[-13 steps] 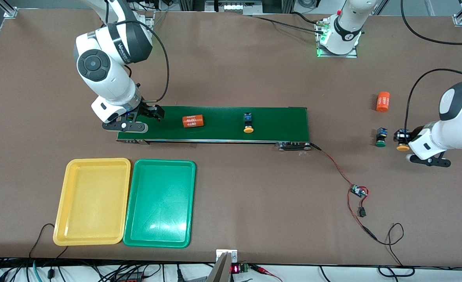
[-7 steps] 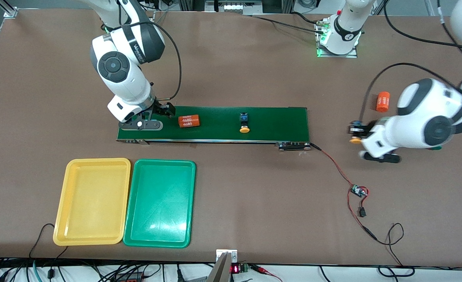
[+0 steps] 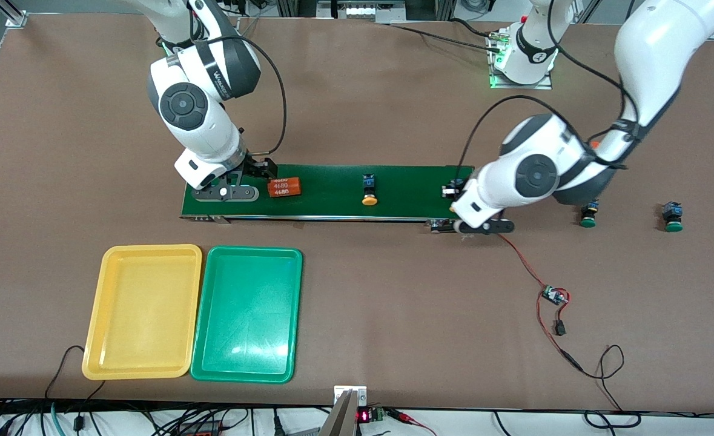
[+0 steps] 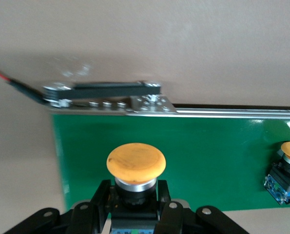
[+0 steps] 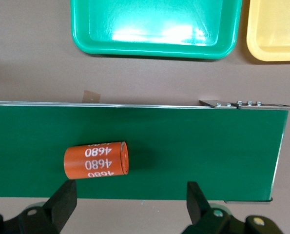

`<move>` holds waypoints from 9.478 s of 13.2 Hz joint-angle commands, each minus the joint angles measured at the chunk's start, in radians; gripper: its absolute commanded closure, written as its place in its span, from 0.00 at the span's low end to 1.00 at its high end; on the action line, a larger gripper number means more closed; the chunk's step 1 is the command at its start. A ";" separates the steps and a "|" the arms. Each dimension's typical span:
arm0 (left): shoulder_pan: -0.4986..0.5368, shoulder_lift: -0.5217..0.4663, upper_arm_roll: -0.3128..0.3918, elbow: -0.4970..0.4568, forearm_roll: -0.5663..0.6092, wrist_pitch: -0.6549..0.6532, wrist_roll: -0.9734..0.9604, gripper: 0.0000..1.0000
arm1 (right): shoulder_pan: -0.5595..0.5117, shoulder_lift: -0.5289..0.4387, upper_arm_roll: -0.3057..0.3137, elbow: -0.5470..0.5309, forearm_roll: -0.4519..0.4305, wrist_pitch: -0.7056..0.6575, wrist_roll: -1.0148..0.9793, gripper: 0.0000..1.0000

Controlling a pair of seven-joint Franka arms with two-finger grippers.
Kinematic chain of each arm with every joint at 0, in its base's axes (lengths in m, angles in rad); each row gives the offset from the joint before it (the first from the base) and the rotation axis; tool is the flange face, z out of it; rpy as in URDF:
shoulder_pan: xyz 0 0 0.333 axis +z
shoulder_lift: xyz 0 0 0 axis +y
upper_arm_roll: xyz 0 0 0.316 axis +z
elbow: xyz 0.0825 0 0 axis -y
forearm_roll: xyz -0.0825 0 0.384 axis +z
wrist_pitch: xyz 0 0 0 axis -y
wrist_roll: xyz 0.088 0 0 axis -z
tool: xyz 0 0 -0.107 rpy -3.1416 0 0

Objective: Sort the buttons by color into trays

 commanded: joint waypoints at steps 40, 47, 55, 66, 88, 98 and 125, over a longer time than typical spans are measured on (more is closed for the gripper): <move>0.613 -0.012 0.183 -0.226 0.358 0.206 0.743 0.11 | 0.198 0.181 -0.005 0.022 0.014 0.190 0.258 0.00; 0.639 -0.005 0.173 -0.218 0.358 0.203 0.820 0.82 | 0.206 0.191 -0.005 0.051 0.016 0.182 0.261 0.00; 0.496 -0.025 -0.137 -0.020 0.279 -0.199 0.594 0.78 | 0.203 0.260 -0.005 0.075 0.007 0.202 0.292 0.48; 0.062 -0.005 -0.027 -0.019 0.036 0.013 0.046 0.78 | 0.114 0.207 -0.146 0.379 -0.004 -0.127 0.113 1.00; 0.042 -0.060 0.013 0.226 0.054 -0.382 0.054 0.00 | -0.478 0.589 -0.159 0.552 0.008 0.247 -0.540 0.96; 0.454 -0.054 0.146 0.230 0.183 -0.381 0.662 0.00 | -0.458 0.642 -0.139 0.552 0.016 0.316 -0.492 0.73; 0.665 0.037 0.303 0.148 0.304 -0.002 1.259 0.85 | -0.360 0.098 0.229 0.082 -0.076 -0.003 -0.115 0.00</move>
